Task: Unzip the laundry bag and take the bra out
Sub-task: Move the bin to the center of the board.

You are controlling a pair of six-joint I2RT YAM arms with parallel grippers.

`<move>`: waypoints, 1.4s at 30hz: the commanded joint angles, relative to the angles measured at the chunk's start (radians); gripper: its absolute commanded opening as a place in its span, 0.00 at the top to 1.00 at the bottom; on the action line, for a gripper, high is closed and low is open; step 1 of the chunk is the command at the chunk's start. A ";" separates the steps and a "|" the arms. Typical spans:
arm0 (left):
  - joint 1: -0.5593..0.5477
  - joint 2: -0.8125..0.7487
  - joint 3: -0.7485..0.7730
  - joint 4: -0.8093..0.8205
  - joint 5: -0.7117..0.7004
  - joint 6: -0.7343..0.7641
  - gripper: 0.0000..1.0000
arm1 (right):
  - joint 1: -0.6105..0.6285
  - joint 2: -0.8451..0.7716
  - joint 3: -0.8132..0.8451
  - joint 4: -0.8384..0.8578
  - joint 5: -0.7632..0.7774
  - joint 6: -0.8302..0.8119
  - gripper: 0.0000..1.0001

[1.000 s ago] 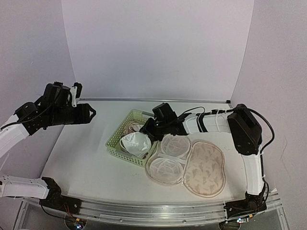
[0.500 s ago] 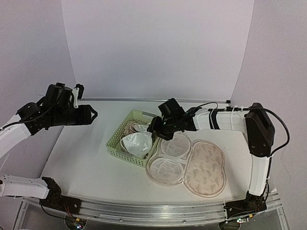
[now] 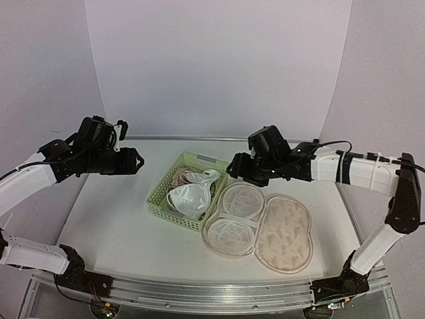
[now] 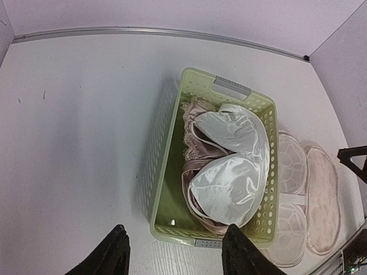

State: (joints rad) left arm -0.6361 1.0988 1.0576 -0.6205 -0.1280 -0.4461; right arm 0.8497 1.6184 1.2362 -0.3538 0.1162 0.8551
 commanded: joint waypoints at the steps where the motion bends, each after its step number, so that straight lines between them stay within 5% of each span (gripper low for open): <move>1: -0.004 0.046 0.044 0.051 0.034 0.006 0.44 | 0.000 -0.161 -0.101 -0.024 0.094 -0.113 0.35; 9: -0.004 0.237 0.106 0.070 0.049 0.019 0.42 | -0.063 -0.397 -0.323 -0.093 0.124 -0.143 0.33; 27: 0.015 0.666 0.328 0.079 -0.011 0.070 0.33 | -0.119 -0.615 -0.590 -0.143 0.032 -0.096 0.32; 42: 0.101 0.826 0.394 0.080 0.043 0.101 0.56 | -0.145 -0.641 -0.650 -0.196 0.043 -0.073 0.31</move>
State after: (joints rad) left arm -0.5522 1.9129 1.3949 -0.5644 -0.0990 -0.3653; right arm 0.7181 0.9924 0.6044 -0.5335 0.1436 0.7696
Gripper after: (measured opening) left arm 0.479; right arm 0.688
